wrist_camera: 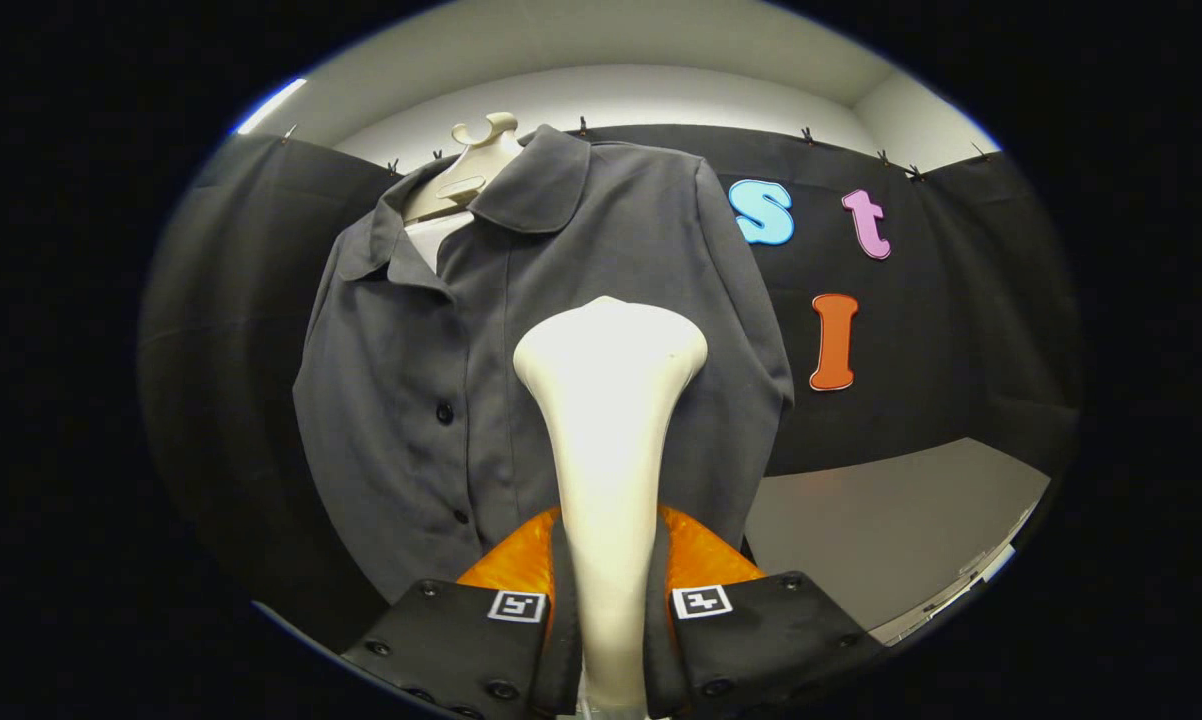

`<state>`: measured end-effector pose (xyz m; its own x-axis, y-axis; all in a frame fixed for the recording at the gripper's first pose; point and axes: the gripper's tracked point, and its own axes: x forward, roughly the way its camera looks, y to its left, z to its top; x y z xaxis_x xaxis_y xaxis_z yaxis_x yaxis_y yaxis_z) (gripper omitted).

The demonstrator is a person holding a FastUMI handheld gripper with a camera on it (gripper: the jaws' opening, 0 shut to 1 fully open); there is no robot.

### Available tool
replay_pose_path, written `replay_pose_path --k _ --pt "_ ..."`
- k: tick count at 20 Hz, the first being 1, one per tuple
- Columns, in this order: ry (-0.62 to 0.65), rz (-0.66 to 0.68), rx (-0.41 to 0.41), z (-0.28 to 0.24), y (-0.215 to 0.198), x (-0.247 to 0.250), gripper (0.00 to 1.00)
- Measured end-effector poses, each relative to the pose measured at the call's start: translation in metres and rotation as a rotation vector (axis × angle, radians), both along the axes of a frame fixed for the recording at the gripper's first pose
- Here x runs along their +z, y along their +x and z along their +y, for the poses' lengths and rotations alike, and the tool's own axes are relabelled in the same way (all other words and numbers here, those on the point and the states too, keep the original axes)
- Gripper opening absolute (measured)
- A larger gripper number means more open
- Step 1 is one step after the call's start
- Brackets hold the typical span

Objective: Iron the clothes twice with a garment steamer, once on the left side and once on the right side.

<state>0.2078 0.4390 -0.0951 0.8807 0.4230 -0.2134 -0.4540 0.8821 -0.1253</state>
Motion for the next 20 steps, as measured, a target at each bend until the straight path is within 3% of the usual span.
replay_pose_path --k 20 --pt "-0.051 0.117 -0.077 -0.034 -0.020 -0.125 0.32"
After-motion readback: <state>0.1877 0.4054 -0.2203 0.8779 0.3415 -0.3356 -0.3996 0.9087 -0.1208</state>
